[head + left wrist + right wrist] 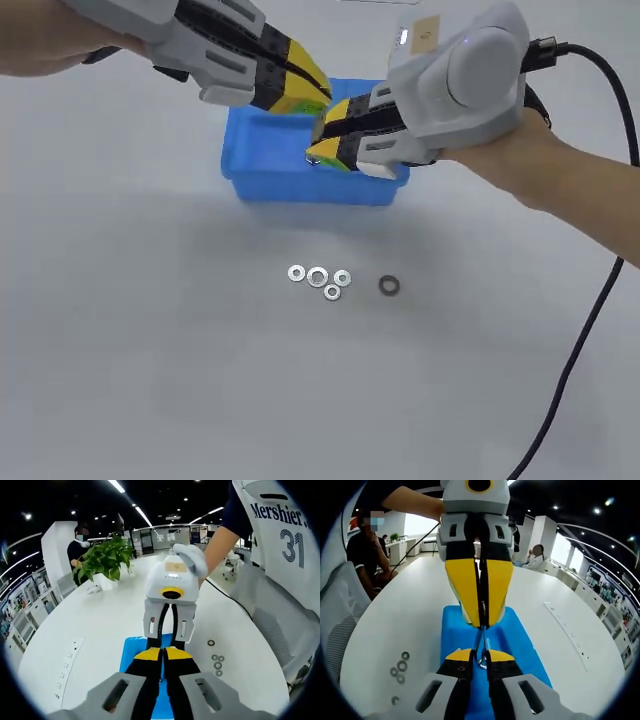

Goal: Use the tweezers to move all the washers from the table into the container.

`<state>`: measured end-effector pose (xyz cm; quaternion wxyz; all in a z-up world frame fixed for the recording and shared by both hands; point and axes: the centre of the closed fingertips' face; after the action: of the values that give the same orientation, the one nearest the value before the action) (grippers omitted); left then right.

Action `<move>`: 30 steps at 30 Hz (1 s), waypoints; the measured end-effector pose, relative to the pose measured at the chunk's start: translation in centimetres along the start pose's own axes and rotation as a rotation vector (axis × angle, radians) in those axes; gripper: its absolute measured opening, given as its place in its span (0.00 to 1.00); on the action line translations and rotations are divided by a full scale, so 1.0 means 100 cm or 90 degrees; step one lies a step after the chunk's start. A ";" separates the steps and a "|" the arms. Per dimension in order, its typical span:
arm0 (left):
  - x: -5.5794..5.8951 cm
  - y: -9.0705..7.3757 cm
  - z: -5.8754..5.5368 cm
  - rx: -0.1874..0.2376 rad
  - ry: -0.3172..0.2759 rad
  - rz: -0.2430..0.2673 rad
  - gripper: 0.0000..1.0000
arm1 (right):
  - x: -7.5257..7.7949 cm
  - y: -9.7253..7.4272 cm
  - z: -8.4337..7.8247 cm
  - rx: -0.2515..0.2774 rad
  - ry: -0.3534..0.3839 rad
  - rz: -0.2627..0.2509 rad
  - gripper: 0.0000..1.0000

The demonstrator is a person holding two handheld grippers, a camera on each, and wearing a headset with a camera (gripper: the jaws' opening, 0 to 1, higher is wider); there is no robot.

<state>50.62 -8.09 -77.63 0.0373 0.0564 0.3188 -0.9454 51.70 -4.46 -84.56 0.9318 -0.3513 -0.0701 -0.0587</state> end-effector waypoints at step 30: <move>0.051 -0.042 0.059 0.035 -0.002 0.016 0.05 | -0.043 -0.059 0.044 0.055 -0.017 -0.034 0.11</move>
<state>44.62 -8.54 -71.16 0.0483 0.0600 0.2920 -0.9533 46.19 -5.69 -78.15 0.9431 -0.3095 -0.0945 -0.0762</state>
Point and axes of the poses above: the centre of the closed fingertips' face, and the gripper's own axes: y roughly forward along the fingers, x roughly to its right, z roughly out of its top, and after that the axes turned 6 degrees about -x, right-handed
